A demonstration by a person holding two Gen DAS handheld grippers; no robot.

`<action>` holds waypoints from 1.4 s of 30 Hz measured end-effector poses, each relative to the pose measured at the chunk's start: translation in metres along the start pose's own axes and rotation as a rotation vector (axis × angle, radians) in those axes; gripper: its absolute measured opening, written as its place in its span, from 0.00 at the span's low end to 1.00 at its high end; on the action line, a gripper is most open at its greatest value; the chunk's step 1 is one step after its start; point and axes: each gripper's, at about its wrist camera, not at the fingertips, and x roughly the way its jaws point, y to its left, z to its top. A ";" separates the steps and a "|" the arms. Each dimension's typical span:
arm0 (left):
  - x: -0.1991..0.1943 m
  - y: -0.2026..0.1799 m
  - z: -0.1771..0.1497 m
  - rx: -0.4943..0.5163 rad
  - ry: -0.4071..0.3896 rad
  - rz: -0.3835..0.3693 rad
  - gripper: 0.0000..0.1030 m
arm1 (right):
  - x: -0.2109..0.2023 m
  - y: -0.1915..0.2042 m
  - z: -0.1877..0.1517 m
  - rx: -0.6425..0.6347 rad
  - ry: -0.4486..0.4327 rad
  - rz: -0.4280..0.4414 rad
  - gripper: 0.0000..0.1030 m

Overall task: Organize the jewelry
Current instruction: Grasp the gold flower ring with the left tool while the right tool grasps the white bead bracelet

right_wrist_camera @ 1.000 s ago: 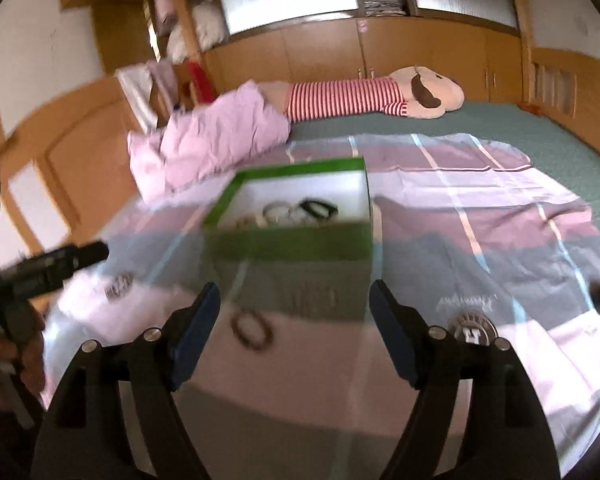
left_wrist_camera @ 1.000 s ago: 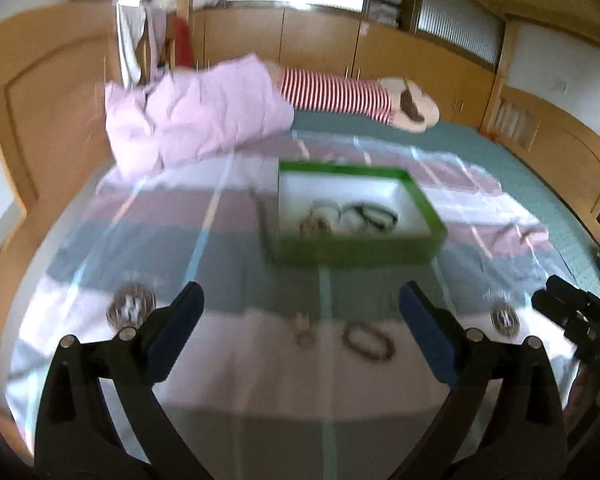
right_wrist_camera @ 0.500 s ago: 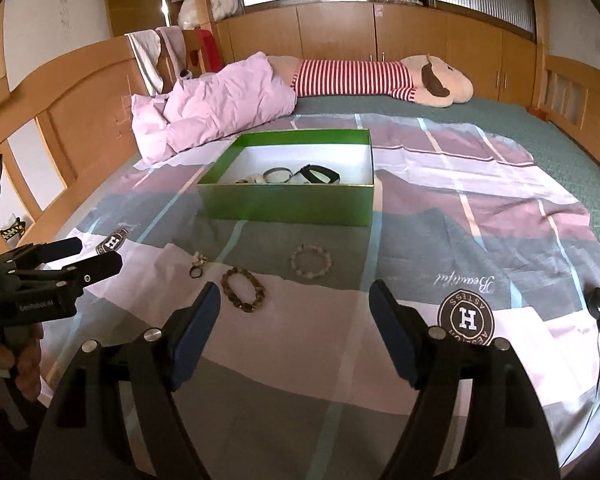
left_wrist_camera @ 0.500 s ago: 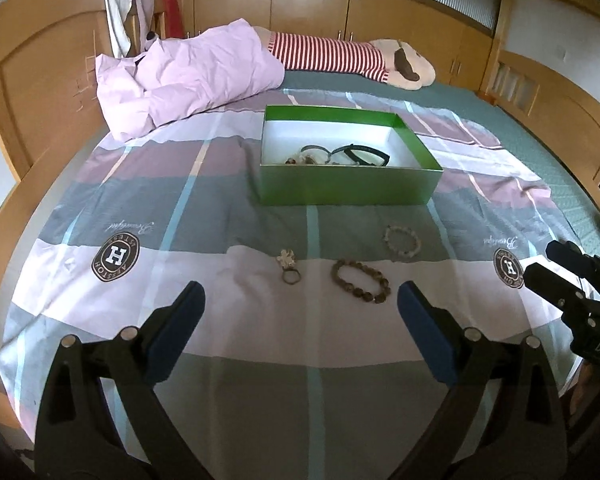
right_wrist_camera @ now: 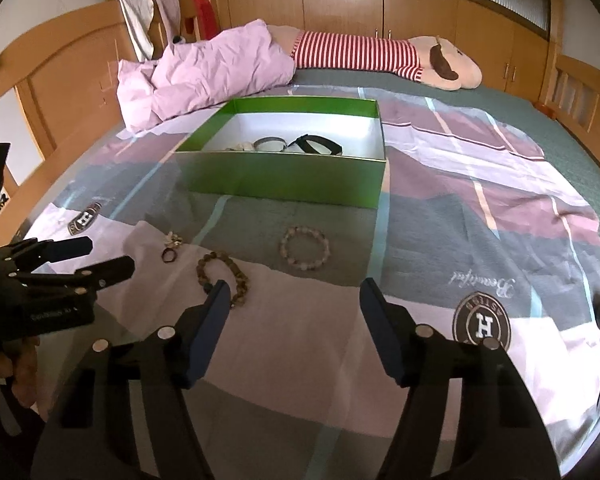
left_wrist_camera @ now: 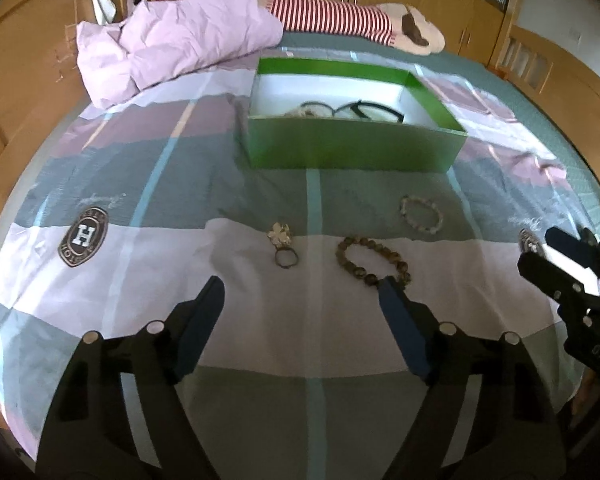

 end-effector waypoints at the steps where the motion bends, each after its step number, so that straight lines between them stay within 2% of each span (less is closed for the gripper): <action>1: 0.005 0.000 0.001 0.000 0.006 -0.001 0.76 | 0.004 0.000 0.001 0.002 0.008 0.003 0.64; 8: 0.057 0.014 0.016 -0.041 0.078 -0.013 0.67 | 0.027 0.012 0.001 -0.013 0.059 0.028 0.64; 14: 0.103 0.016 0.025 -0.024 0.129 0.008 0.56 | 0.044 0.016 0.002 -0.025 0.094 0.030 0.64; 18: 0.109 0.015 0.031 -0.021 0.111 0.006 0.54 | 0.048 0.016 0.003 -0.025 0.105 0.037 0.64; 21: 0.111 0.016 0.035 -0.041 0.119 -0.008 0.43 | 0.054 0.015 0.003 -0.023 0.115 0.035 0.64; 26: 0.112 0.017 0.034 -0.042 0.135 0.002 0.32 | 0.072 0.012 0.010 -0.043 0.120 0.009 0.64; 29: 0.111 0.018 0.034 -0.043 0.147 0.007 0.25 | 0.087 0.005 0.016 -0.042 0.133 -0.001 0.61; 37: 0.112 0.019 0.033 -0.033 0.144 0.011 0.24 | 0.119 -0.002 0.022 -0.009 0.178 0.001 0.60; 40: 0.113 0.018 0.035 -0.035 0.143 0.014 0.24 | 0.133 -0.004 0.016 0.006 0.220 -0.005 0.59; 42: 0.113 0.018 0.035 -0.034 0.142 0.014 0.24 | 0.136 -0.003 0.015 -0.009 0.202 -0.017 0.58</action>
